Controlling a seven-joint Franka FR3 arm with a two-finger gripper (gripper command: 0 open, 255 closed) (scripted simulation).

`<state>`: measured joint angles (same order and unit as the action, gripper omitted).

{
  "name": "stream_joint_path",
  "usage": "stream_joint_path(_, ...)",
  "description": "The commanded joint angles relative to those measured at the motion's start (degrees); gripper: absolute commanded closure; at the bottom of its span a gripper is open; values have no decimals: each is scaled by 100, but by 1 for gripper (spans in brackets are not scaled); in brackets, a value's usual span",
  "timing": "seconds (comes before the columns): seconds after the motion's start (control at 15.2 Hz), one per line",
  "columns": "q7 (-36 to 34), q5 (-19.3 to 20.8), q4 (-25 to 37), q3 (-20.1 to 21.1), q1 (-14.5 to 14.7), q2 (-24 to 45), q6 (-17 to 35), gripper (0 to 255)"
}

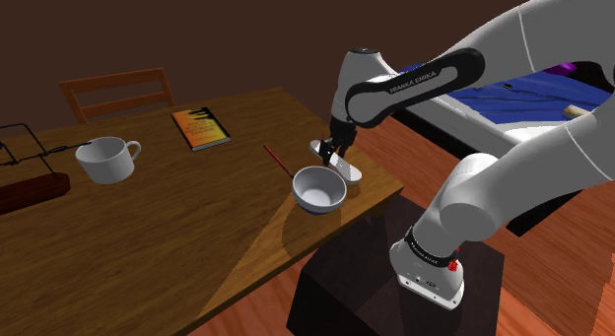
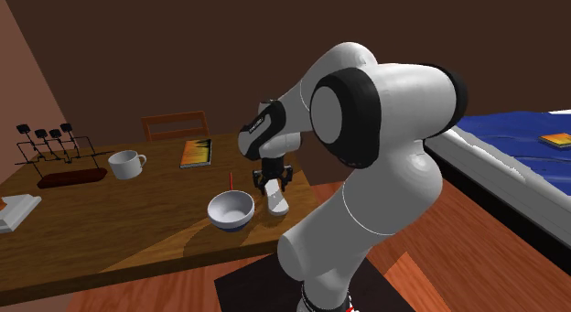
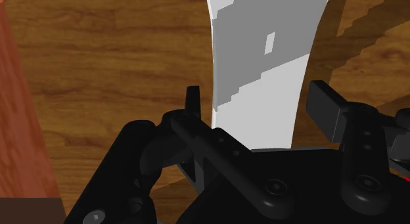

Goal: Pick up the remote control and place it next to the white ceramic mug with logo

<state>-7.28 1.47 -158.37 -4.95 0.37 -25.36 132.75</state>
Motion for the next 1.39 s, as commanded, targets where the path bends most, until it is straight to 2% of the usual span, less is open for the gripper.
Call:
stream_joint_path(0.0,-4,4,85,6,-4,-111,-197,255)
stream_joint_path(1.32,-45,-4,1141,76,-10,-885,-2027,255)
